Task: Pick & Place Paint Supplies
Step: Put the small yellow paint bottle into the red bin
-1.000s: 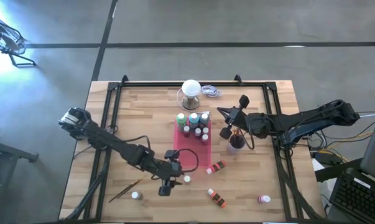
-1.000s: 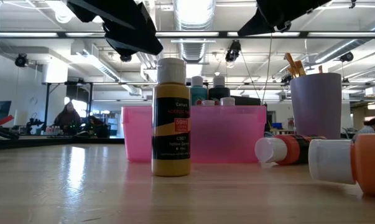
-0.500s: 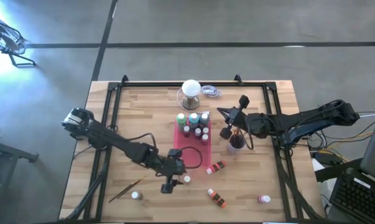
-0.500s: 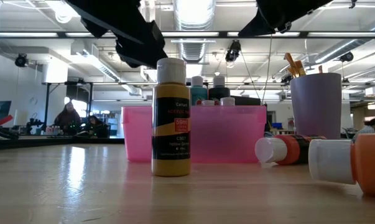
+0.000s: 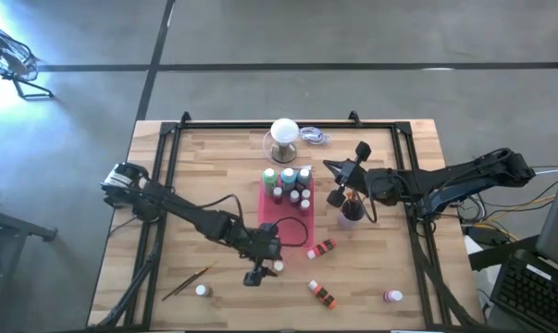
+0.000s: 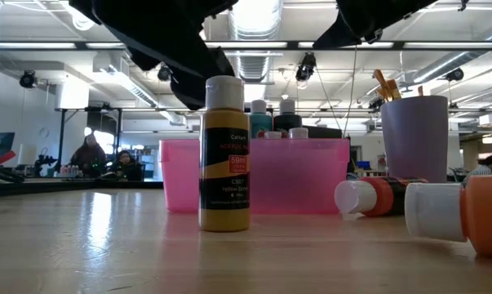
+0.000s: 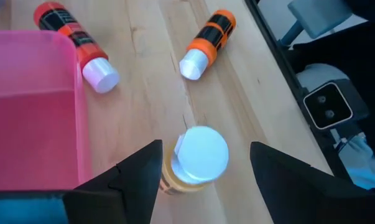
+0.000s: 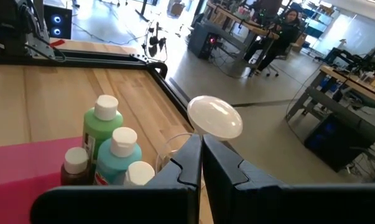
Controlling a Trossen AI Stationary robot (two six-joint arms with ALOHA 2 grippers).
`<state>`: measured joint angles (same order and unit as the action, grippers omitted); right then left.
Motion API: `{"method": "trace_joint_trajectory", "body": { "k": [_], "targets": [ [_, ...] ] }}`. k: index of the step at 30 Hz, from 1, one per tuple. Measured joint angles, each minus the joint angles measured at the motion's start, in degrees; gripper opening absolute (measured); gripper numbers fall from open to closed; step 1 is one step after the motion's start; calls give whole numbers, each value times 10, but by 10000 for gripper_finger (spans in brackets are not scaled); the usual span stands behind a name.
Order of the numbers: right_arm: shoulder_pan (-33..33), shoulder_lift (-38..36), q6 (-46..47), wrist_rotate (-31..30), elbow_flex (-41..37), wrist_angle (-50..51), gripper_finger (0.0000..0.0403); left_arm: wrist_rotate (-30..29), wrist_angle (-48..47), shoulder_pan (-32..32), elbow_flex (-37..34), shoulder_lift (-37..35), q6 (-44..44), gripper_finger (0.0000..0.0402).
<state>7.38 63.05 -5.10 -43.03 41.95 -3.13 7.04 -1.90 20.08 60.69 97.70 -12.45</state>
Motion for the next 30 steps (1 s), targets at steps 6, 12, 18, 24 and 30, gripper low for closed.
{"method": "trace_joint_trajectory", "body": {
  "k": [6, 12, 18, 24, 30],
  "targets": [
    [0, 0, 0, 0, 0, 10, 8, 11, 8, -9, 0, 8, 3, 248],
    [0, 0, 0, 0, 0, 13, 8, 10, 8, -9, 0, 8, 6, 248],
    [0, 0, 0, 0, 0, 13, 8, 9, 9, -10, -2, 8, 6, 247],
    [0, 0, 0, 0, 0, 13, 8, -5, 14, -16, -16, 8, 6, 224],
    [0, 0, 0, 0, 0, 13, 8, -45, 15, -23, -32, 8, 5, 179]
  ]
}}
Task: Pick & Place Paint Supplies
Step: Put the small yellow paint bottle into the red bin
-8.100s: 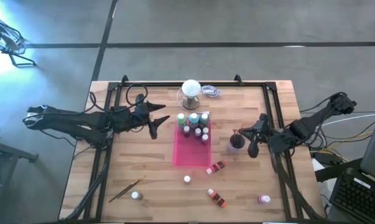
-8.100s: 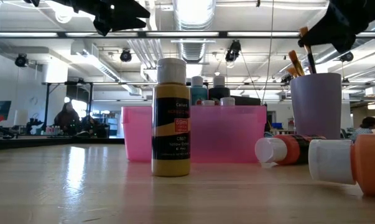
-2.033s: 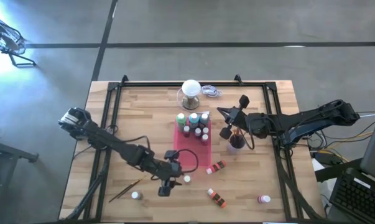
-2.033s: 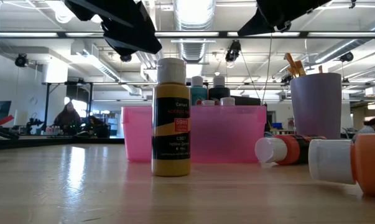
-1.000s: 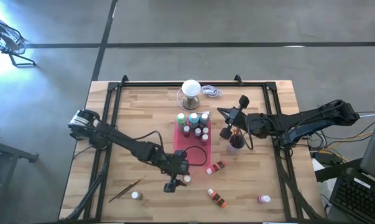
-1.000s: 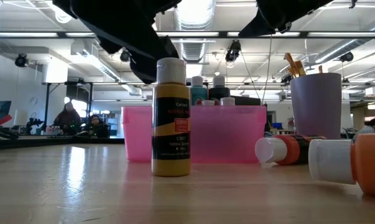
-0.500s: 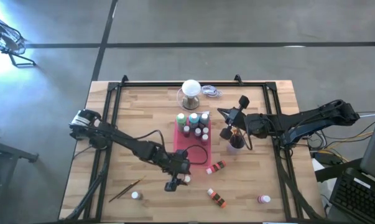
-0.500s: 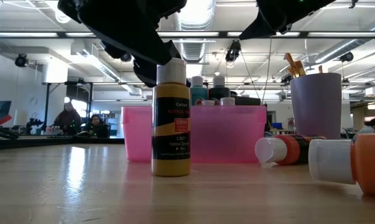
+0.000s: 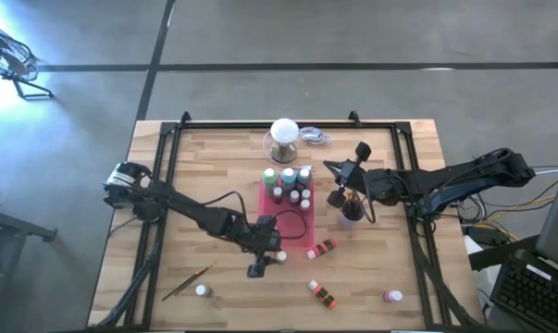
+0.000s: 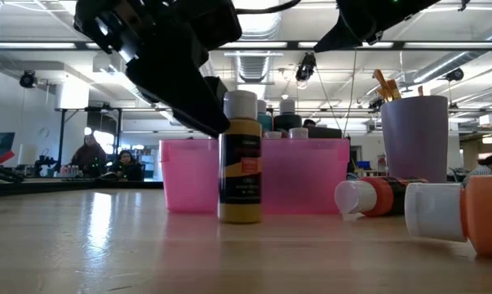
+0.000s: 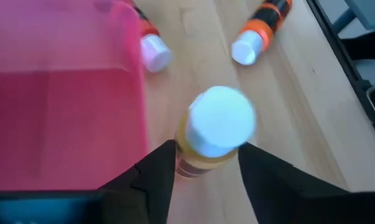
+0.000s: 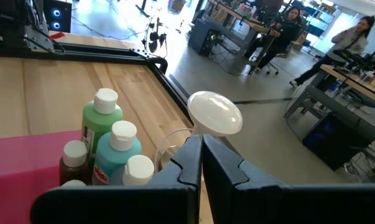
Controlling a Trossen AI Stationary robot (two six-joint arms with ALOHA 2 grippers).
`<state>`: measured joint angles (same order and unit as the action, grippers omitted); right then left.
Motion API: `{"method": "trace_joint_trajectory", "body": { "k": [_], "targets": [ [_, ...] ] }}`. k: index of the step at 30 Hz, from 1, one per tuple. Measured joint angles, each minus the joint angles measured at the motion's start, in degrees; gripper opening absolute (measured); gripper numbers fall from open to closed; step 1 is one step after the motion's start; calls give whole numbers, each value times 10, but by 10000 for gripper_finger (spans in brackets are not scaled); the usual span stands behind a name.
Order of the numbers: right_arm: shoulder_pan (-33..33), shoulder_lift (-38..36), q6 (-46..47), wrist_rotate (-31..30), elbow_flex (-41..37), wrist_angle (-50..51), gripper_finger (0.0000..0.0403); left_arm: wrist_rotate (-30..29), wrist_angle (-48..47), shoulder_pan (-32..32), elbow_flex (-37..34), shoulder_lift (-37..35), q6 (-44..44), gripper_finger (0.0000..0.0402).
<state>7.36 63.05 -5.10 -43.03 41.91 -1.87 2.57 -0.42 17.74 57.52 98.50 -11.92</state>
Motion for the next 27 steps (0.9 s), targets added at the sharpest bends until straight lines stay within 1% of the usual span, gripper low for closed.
{"method": "trace_joint_trajectory", "body": {
  "k": [4, 8, 11, 17, 20, 23, 27],
  "targets": [
    [0, 0, 0, 0, 0, 0, 8, -1, 6, 0, 0, 0, -1, 156],
    [0, 0, 0, 0, 0, 2, 8, 1, 7, 1, 0, 0, -7, 153],
    [0, 0, 0, 0, 0, 4, 8, 5, 7, 1, 0, 0, -12, 165],
    [0, 0, 0, 0, 0, 4, 8, 11, 9, 1, -1, 0, -23, 215],
    [0, 0, 0, 0, 0, 4, 8, 11, 9, 1, -1, 0, -23, 233],
    [0, 0, 1, 0, 0, 4, 8, 11, 10, 2, 0, 0, -23, 239],
    [0, 0, 2, 0, 0, 5, 8, 11, 24, 3, 4, 0, -23, 238]
  ]
}}
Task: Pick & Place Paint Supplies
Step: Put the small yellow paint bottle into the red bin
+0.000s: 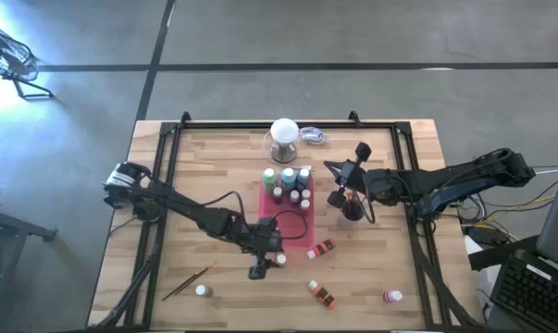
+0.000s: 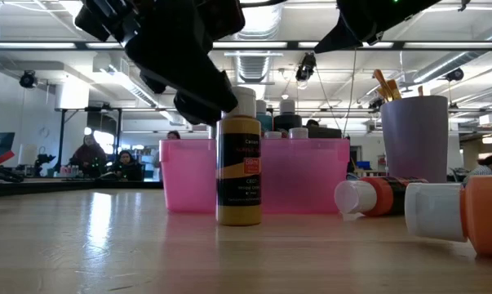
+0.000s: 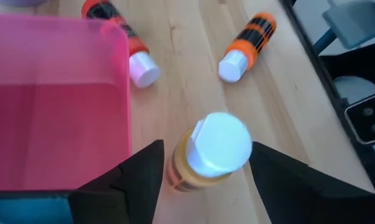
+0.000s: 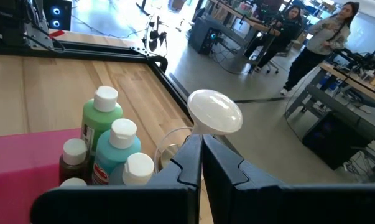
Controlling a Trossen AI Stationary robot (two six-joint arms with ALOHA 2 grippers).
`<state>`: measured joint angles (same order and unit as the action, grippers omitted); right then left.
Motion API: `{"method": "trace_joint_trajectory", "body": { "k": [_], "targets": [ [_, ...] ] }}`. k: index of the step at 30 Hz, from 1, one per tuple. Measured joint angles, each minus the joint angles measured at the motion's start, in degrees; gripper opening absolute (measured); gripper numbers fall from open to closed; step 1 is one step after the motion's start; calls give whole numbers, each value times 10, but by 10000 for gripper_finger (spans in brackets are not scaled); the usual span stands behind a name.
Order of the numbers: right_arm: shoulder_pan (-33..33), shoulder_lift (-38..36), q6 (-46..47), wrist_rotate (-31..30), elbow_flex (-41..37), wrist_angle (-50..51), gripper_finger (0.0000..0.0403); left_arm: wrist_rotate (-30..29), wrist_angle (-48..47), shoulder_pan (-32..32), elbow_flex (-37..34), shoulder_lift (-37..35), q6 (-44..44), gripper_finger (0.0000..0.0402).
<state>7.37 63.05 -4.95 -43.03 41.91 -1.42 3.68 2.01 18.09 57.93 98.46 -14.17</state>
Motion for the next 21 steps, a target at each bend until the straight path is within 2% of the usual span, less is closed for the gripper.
{"method": "trace_joint_trajectory", "body": {
  "k": [12, 21],
  "targets": [
    [0, 0, 0, 0, 0, 8, 8, -1, 39, 0, 0, 0, 19, 236],
    [0, 0, 0, 0, 0, 8, 8, -1, 36, 0, 0, 0, 19, 236]
  ]
}}
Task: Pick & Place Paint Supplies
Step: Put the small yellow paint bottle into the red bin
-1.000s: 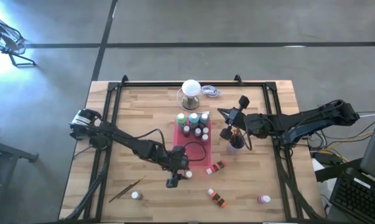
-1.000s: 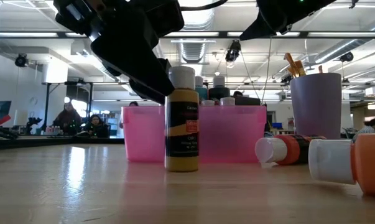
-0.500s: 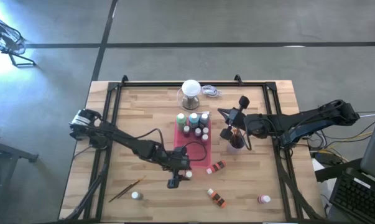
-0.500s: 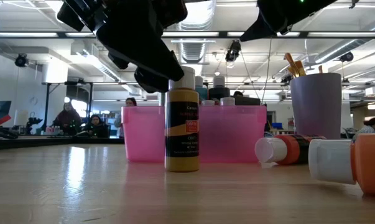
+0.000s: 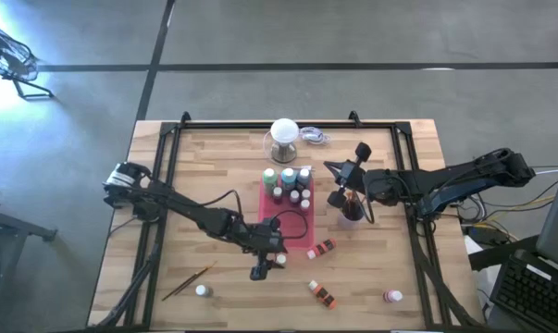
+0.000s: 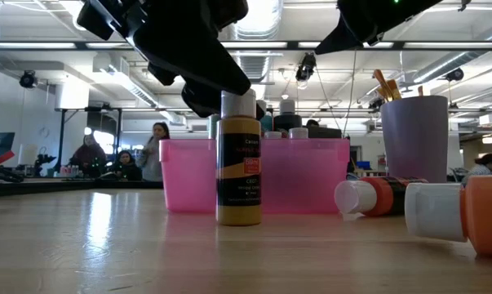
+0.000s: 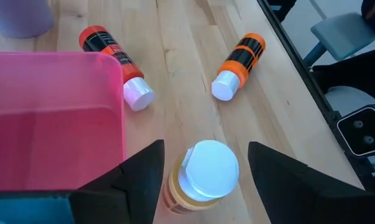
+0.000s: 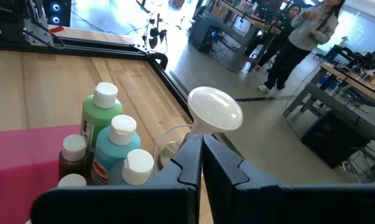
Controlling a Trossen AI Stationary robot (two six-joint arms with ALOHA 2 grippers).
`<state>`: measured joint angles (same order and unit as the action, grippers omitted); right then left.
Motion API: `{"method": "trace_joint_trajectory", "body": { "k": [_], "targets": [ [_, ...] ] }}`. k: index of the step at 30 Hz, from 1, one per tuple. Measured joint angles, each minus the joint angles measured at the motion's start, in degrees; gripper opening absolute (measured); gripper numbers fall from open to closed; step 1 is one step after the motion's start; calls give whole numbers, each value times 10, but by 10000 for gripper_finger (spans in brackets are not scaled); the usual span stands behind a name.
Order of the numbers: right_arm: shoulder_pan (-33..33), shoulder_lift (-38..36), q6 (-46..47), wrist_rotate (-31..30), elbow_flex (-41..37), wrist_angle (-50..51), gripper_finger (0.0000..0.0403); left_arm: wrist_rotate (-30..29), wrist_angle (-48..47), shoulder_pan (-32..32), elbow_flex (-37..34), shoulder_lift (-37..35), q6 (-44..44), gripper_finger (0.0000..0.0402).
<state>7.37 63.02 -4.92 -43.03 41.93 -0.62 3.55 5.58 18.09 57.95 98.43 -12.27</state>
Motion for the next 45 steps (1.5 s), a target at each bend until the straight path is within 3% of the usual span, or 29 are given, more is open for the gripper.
{"method": "trace_joint_trajectory", "body": {
  "k": [15, 25, 32, 38, 41, 45],
  "targets": [
    [0, 0, 0, 0, 0, 0, 8, 0, 15, 0, -1, 16, 7, 229],
    [0, 0, 0, 0, 0, 0, 8, 0, 17, 0, -1, 16, 6, 121],
    [0, 0, 0, 0, 0, 1, 8, 23, 8, 0, 3, 9, -40, 121],
    [0, 0, 3, 0, 0, 5, 8, 57, -13, 0, 32, -47, -41, 121],
    [2, 0, 3, 0, 0, 5, 8, 34, -57, -2, 51, -84, -26, 124],
    [3, 0, 5, 0, 0, 5, 8, -84, -120, -2, 79, -140, 32, 124]
  ]
}}
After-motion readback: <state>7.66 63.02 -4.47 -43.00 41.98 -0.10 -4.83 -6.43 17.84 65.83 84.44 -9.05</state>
